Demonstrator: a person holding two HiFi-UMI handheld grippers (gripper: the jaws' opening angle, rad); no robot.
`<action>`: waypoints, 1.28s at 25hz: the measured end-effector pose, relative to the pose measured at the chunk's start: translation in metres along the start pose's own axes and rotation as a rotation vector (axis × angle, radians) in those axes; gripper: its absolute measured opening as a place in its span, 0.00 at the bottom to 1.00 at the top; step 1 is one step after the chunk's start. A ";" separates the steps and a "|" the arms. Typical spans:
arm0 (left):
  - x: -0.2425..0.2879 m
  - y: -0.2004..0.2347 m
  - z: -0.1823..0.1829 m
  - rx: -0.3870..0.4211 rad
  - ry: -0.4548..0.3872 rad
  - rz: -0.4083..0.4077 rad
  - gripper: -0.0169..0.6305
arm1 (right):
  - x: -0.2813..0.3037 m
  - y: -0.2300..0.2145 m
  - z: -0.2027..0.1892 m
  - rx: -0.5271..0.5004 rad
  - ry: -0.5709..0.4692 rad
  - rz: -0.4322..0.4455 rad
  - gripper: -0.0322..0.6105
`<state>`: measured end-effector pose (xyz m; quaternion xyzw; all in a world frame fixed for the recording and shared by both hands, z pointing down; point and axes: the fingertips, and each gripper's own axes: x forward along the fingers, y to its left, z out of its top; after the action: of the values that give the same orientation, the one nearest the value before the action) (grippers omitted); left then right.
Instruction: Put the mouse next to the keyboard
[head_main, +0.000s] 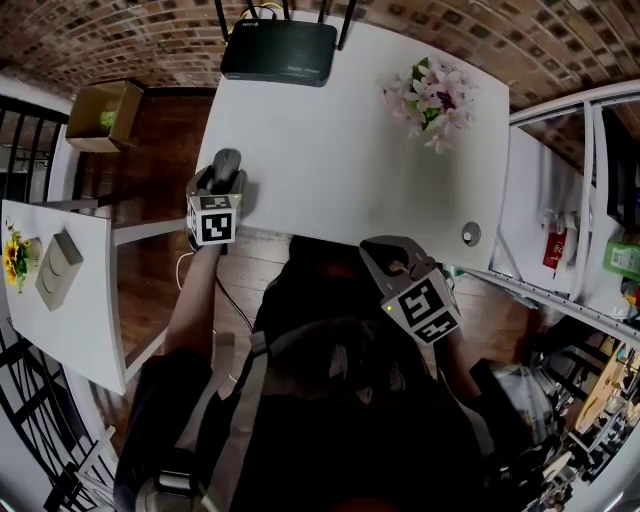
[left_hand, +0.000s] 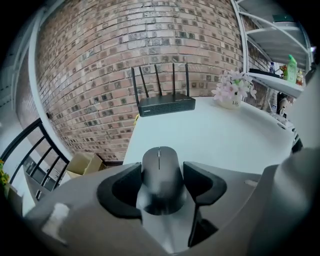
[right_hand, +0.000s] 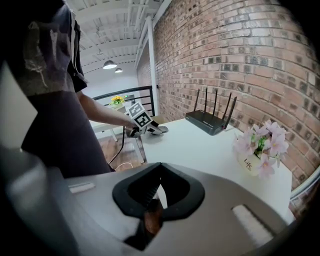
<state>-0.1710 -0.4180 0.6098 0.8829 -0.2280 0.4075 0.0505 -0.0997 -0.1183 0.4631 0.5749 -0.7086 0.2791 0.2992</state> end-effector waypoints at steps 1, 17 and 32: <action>0.000 0.000 0.001 -0.001 0.002 0.004 0.44 | -0.002 -0.001 -0.001 0.003 -0.006 0.001 0.06; -0.005 0.002 0.002 0.019 0.030 0.026 0.44 | 0.000 0.002 -0.013 0.023 0.000 0.009 0.06; -0.003 -0.016 0.005 -0.054 0.083 0.121 0.42 | -0.041 -0.040 -0.059 0.046 -0.069 0.014 0.06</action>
<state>-0.1623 -0.4041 0.6063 0.8481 -0.2896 0.4397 0.0591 -0.0474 -0.0557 0.4736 0.5859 -0.7159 0.2772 0.2596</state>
